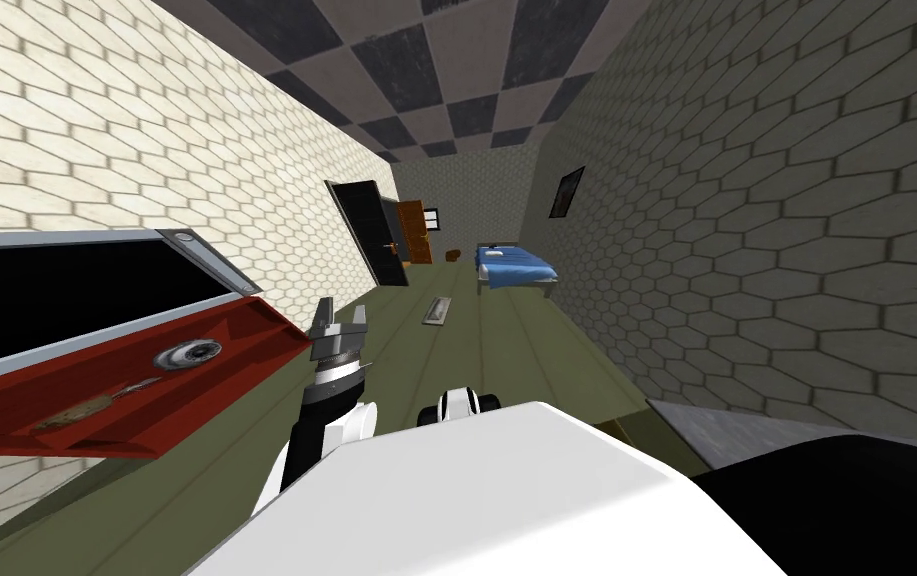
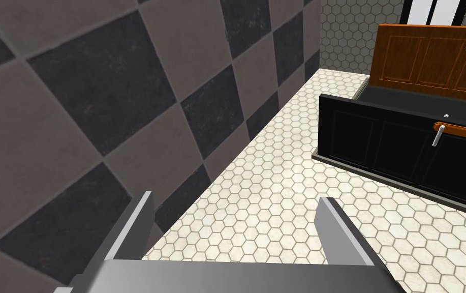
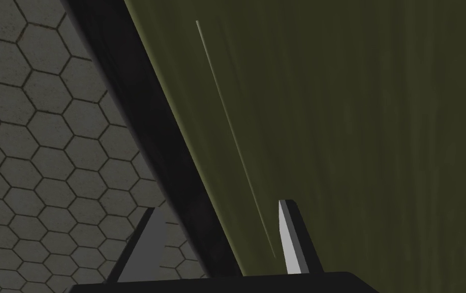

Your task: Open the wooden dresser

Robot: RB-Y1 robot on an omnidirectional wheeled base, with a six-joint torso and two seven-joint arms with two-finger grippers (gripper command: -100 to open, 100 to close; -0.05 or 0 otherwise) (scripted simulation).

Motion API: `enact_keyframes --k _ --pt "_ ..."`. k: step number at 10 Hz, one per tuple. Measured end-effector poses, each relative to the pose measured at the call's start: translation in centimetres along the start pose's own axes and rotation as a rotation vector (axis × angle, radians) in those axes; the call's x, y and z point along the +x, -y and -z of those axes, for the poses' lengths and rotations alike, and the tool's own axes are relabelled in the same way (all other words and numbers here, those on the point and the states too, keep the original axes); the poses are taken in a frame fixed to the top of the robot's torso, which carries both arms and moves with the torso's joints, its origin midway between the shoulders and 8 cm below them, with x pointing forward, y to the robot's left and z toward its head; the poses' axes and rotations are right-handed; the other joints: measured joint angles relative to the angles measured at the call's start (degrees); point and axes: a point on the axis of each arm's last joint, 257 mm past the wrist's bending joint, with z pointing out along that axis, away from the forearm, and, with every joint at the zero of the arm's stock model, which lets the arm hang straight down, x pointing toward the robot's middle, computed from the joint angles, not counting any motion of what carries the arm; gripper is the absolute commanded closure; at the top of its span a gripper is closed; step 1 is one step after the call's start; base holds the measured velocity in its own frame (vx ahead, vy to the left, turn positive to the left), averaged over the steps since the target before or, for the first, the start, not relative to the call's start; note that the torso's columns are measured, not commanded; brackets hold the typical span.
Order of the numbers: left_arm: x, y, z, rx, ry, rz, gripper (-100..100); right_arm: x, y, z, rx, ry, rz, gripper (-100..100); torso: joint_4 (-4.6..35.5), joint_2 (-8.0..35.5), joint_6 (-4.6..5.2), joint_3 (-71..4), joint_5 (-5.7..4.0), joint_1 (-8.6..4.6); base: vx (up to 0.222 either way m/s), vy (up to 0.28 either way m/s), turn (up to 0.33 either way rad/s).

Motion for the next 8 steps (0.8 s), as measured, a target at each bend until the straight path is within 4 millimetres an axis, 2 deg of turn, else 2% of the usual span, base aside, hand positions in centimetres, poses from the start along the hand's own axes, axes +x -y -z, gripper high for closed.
enact_keyframes --k 1,2,3,4,5,7,8 --pt "0.0 0.0 0.0 0.000 0.000 0.000 0 -0.3 -0.1 0.0 -0.005 0.007 -0.002 100 0.0 0.1 0.07 0.1 0.02 0.02 0.007 -0.001 -0.027" --pt "0.0 0.0 0.0 0.000 0.000 0.000 0 -0.5 -0.1 0.0 -0.005 0.009 -0.002 100 0.0 0.1 -0.01 0.1 0.02 0.09 0.009 -0.004 -0.256" --pt "0.0 0.0 0.0 0.000 0.000 0.000 0 -1.9 -0.5 0.2 -0.008 0.031 0.000 100 0.0 0.1 0.11 0.1 -0.06 0.09 0.009 0.002 -0.127" --pt "0.0 0.0 0.0 0.000 0.000 0.000 0 -2.6 -0.7 0.2 -0.012 0.043 -0.001 100 0.0 0.2 0.09 0.1 -0.11 0.11 0.000 0.001 0.014" --pt "0.0 0.0 0.0 0.000 0.000 0.000 0 -2.6 -0.7 0.3 -0.014 0.044 -0.001 100 0.1 0.2 -0.01 0.1 -0.10 0.13 0.003 -0.001 -0.227" --pt "0.0 0.0 0.0 0.000 0.000 0.000 0 -4.8 -1.1 0.6 -0.020 0.077 0.003 100 0.0 0.1 0.05 0.1 -0.13 0.24 0.005 0.002 -0.069" --pt "0.0 0.0 0.0 0.000 0.000 0.000 0 -4.8 -1.1 0.6 -0.019 0.080 0.005 100 0.0 0.1 0.00 0.1 -0.17 0.22 0.007 -0.001 -0.225"
